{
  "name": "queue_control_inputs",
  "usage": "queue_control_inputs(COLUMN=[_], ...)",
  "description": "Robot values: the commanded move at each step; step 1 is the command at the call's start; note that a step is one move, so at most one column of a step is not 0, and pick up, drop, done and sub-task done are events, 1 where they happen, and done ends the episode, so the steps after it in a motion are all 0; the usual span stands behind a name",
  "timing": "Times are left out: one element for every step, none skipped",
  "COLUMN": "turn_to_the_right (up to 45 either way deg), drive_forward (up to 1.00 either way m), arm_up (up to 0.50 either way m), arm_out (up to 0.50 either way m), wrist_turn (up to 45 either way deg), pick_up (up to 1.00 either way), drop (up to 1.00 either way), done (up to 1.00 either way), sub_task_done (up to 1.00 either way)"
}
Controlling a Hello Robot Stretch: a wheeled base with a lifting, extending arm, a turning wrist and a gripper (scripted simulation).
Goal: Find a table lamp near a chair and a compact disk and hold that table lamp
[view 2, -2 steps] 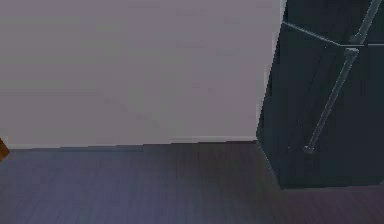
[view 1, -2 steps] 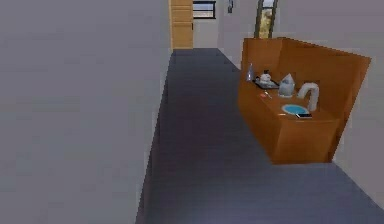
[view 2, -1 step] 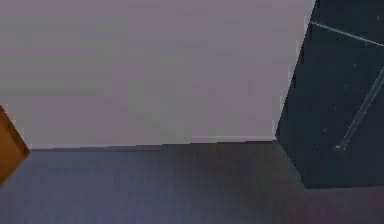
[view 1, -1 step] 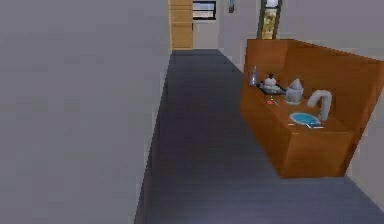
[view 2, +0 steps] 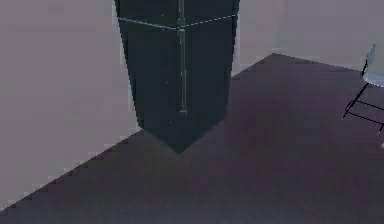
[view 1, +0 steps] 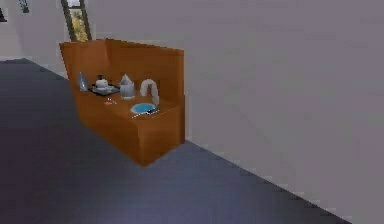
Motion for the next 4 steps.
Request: queue_control_inputs(turn_to_the_right=[39.0,0.0,-45.0,-42.0], drive_forward=[0.00,0.10,0.00,0.00], arm_up=[0.00,0.00,0.00,0.00], arm_out=[0.00,0.00,0.00,0.00], wrist_turn=[0.0,0.0,0.0,0.0], pick_up=[0.00,0.00,0.00,0.00], drop=[0.00,0.00,0.00,0.00], done=[0.00,0.00,0.00,0.00], sub_task_done=[0.00,0.00,0.00,0.00])
